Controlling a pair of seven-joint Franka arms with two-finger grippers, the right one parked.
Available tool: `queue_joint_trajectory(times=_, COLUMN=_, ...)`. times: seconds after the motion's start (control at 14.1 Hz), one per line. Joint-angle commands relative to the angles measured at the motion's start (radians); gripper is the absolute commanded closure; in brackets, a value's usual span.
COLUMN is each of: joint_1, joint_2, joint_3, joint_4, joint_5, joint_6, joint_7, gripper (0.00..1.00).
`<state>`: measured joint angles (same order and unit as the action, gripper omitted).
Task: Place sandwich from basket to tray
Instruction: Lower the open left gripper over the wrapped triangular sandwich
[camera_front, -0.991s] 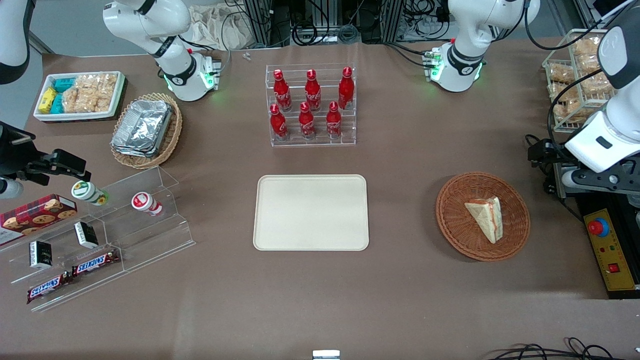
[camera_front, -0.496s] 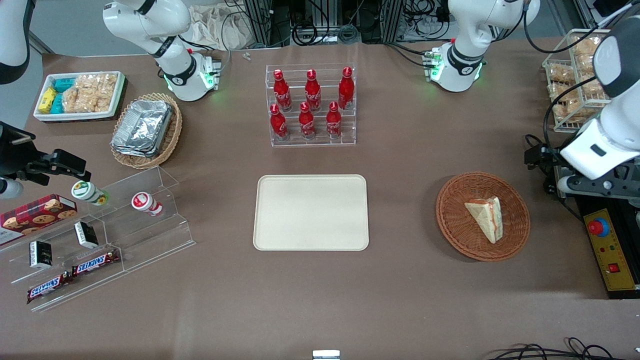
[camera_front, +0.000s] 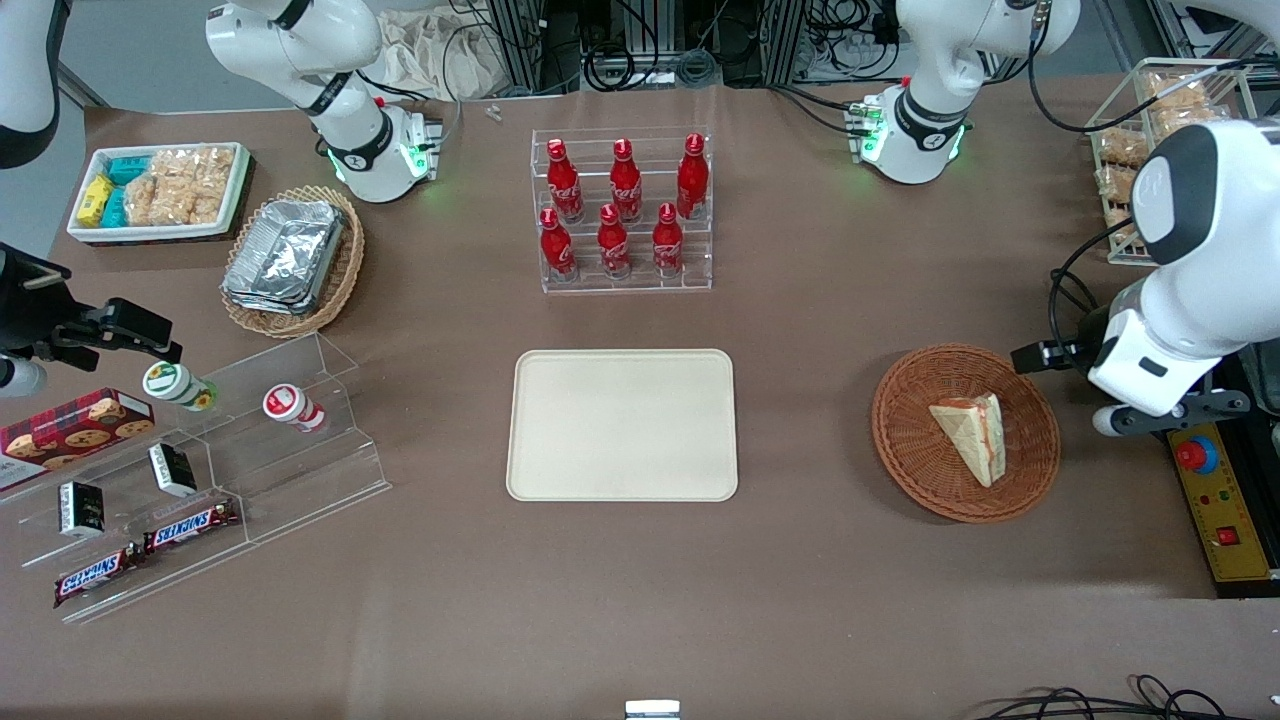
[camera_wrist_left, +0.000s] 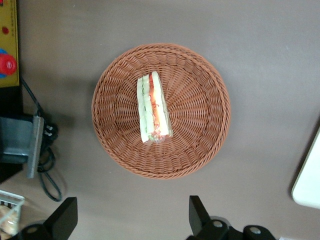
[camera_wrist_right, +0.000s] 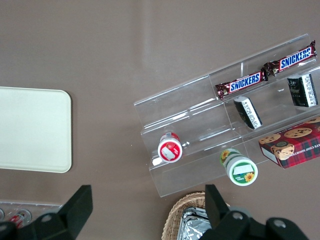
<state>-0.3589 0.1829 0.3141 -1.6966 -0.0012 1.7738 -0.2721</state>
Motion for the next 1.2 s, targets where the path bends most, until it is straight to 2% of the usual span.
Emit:
queue_joint_trajectory(times=0.0, joint_1=-0.002, joint_2=0.009, joint_3=0.000, joint_4=-0.078, joint_5=-0.016, joint_6=0.096, joint_7=-0.119, gripper=0.00)
queue_joint_trajectory(times=0.21, joint_1=-0.005, joint_2=0.024, joint_3=0.000, joint_4=-0.182, joint_5=-0.008, joint_6=0.258, joint_7=-0.205, gripper=0.00)
queue_joint_trajectory(times=0.57, joint_1=-0.009, joint_2=0.125, joint_3=-0.001, joint_4=-0.202, joint_5=-0.008, joint_6=0.395, joint_7=-0.326, gripper=0.00)
queue_joint_trajectory(times=0.85, joint_1=-0.009, joint_2=0.184, joint_3=-0.001, joint_4=-0.207, joint_5=-0.008, joint_6=0.433, joint_7=-0.340, gripper=0.00)
queue_joint_trajectory(times=1.13, joint_1=-0.005, joint_2=0.187, joint_3=-0.001, joint_4=-0.320, joint_5=-0.017, joint_6=0.576, joint_7=-0.340, gripper=0.00)
